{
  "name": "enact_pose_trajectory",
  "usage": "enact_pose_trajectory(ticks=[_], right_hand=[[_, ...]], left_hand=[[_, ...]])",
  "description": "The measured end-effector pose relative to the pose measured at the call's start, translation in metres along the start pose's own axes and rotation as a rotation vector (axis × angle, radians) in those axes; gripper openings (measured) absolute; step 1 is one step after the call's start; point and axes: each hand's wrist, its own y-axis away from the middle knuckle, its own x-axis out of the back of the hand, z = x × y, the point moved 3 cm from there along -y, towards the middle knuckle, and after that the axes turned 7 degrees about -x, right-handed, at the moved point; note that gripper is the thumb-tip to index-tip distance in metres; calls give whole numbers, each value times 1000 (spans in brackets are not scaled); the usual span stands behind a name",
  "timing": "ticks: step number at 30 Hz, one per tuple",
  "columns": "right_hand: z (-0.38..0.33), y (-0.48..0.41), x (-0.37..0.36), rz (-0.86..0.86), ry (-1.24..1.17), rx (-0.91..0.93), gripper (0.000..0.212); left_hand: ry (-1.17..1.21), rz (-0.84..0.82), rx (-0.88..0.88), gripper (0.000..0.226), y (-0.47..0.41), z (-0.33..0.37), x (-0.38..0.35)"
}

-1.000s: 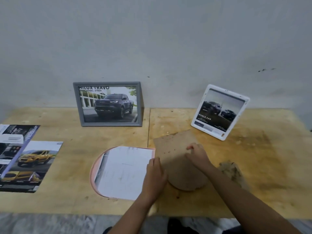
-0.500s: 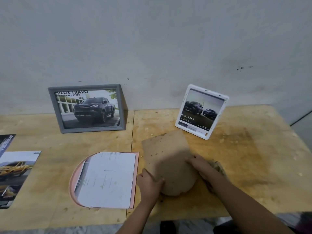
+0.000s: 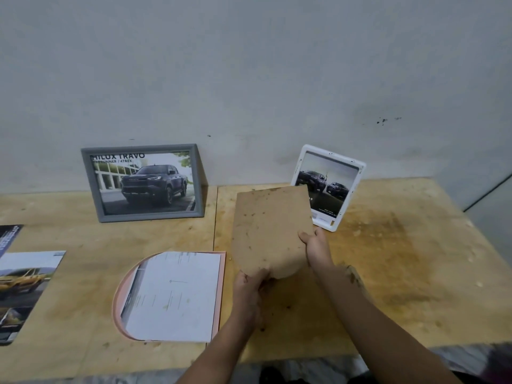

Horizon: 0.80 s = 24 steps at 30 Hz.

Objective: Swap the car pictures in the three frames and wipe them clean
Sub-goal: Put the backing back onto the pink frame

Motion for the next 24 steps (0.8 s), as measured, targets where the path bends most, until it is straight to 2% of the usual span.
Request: enact_pose_trajectory(ticks=[3,5,9,12,15,17,19,20,22,24], right_hand=[[10,9,-21,-135,-83,-42,13],[15,12,-27,-191,-124,-62,24],[18,12,-37,-271,-341,-81,52],[21,9,-41,-288,-334,-97,60],[30,15,-53,-332,-163,-132,58],[39,25,-63,-403,101,-171,57],[55,32,-77,-489,323,-217,63],[62,36,-82,-513,398,-235,55],[73,48,-92,-523,464,-288,22],[84,59,-101,-548,516,-342,14]], left_hand=[[-5,74,-59,52,4,16,13],[3,102,-35,46,5,33,33],[57,-70,28,48,5,77,86],[-88,-71,23,44,-2,103,124],[-199,141,-58,34,-15,119,161],[-131,248,-96,39,-24,123,183],[-87,286,-84,44,-33,123,206],[-94,306,-70,44,-36,121,216],[-144,346,-53,37,-35,119,233],[-275,374,-60,31,-33,118,250]])
